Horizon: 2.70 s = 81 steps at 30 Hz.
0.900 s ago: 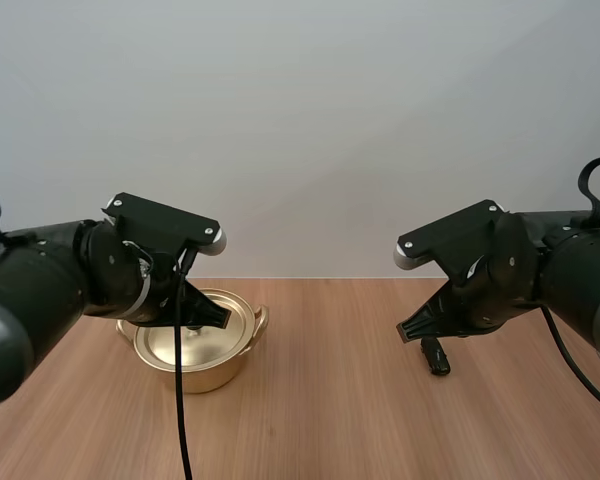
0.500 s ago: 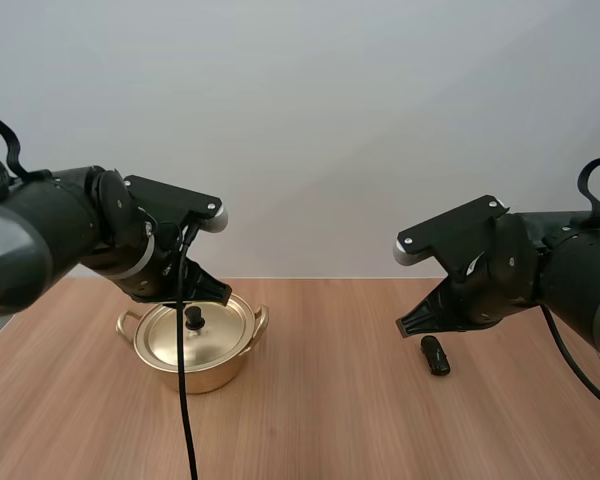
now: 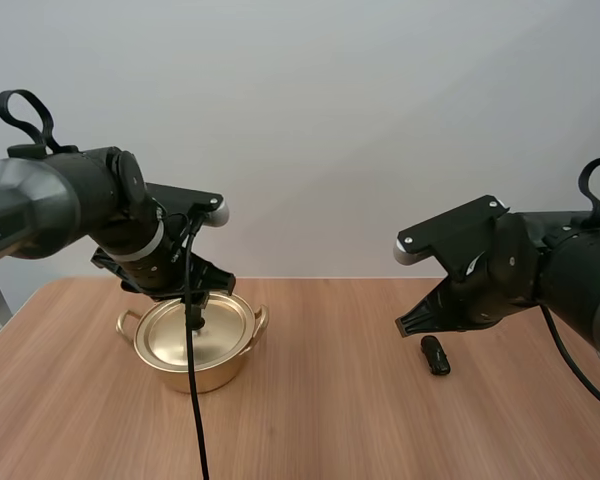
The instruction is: Open the pot, put the car inside, and close it
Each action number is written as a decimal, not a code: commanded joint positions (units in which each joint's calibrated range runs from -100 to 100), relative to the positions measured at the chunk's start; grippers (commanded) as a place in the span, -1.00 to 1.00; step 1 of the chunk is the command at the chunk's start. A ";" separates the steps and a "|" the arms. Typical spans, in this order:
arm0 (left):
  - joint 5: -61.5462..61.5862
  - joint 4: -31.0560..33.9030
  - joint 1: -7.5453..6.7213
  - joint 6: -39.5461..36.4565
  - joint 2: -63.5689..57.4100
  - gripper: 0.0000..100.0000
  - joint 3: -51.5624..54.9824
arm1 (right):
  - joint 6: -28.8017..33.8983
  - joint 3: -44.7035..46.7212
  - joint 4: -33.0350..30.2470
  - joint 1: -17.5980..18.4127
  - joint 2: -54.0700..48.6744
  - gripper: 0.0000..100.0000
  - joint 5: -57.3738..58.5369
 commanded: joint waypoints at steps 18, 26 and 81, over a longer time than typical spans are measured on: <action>6.82 -0.73 0.02 0.44 6.61 0.55 -2.88 | 0.05 0.03 0.10 -0.01 0.01 -1.00 0.13; 9.78 -0.73 0.02 2.25 6.96 0.53 -2.88 | 0.05 0.03 0.10 -0.01 0.01 -1.00 0.13; 4.51 -0.02 0.02 3.43 14.82 0.53 -3.19 | 0.05 0.03 -0.04 -0.01 0.01 -1.00 1.43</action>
